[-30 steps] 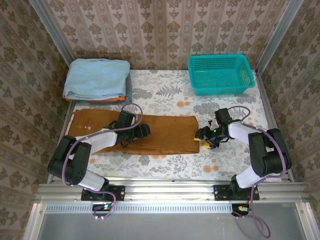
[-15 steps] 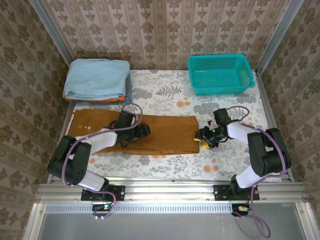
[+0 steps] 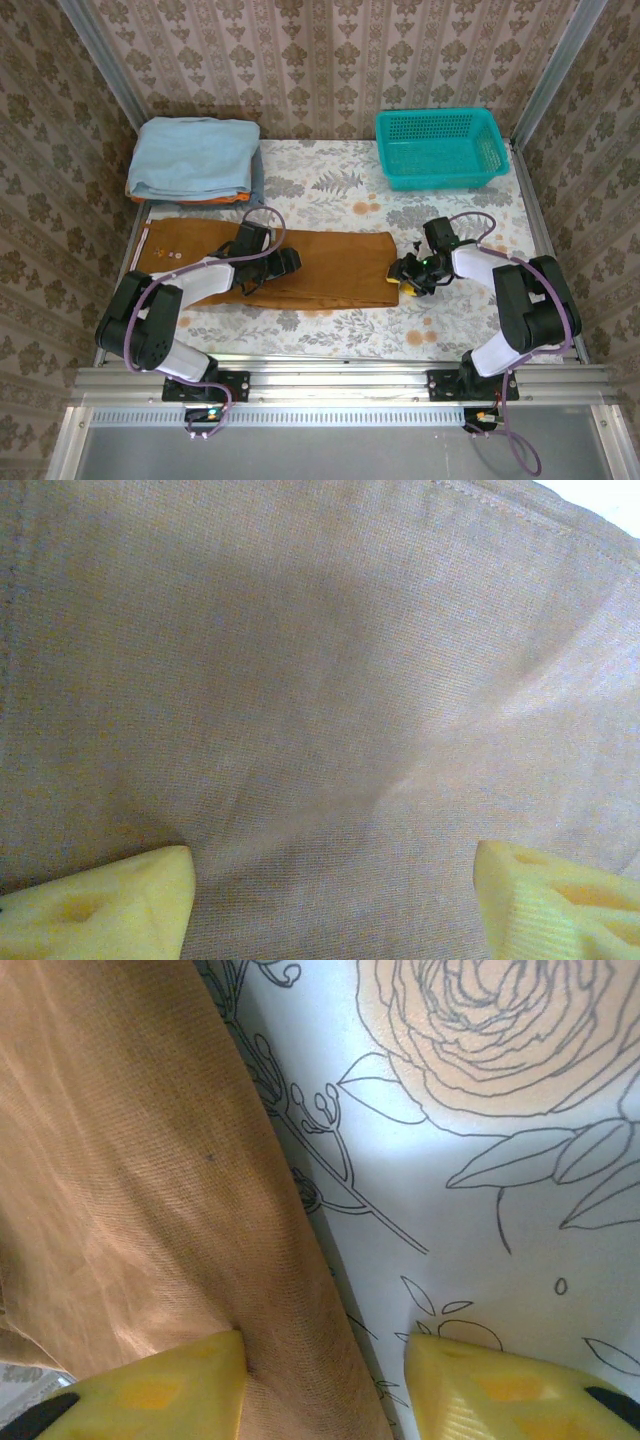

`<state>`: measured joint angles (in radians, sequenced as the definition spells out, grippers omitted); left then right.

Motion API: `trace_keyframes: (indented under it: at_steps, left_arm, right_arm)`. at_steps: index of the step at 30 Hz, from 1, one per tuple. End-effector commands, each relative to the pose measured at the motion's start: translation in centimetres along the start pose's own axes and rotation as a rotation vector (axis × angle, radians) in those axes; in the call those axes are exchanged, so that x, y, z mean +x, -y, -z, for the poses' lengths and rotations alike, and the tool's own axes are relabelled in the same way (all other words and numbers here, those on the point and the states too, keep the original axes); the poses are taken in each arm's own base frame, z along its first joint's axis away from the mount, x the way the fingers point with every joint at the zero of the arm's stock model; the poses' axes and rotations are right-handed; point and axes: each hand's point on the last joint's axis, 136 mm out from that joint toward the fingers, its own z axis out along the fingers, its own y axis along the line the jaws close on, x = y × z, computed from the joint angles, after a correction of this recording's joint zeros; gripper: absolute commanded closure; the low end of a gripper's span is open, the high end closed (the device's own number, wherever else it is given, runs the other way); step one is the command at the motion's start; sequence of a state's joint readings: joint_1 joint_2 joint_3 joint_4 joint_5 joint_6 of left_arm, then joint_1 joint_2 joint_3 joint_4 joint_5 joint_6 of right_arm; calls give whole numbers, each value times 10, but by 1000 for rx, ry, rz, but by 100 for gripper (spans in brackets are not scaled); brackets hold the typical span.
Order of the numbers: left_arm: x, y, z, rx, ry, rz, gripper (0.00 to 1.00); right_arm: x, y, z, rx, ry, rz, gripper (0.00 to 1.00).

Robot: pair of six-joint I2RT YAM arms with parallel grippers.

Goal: Fold and stack the trousers

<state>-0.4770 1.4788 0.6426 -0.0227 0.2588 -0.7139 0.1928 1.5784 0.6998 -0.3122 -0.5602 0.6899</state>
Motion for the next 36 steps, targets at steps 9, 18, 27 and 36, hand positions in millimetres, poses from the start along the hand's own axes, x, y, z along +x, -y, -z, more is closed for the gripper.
trace_keyframes:
  at_steps: [9,18,27,36]
  left_arm:
    - [22,-12,-2,-23,-81,18,26]
    - [25,-13,-5,-18,-87,22,27]
    - [24,-13,-3,-15,-83,21,27]
    - [23,-13,-1,-11,-78,21,27]
  right_arm:
    - [40,-55,-40,-238,-161,192,54]
    - [42,-61,-44,-261,-164,192,61]
    - [40,-77,-36,-314,-168,205,62]
    - [38,-72,-35,-304,-154,190,80]
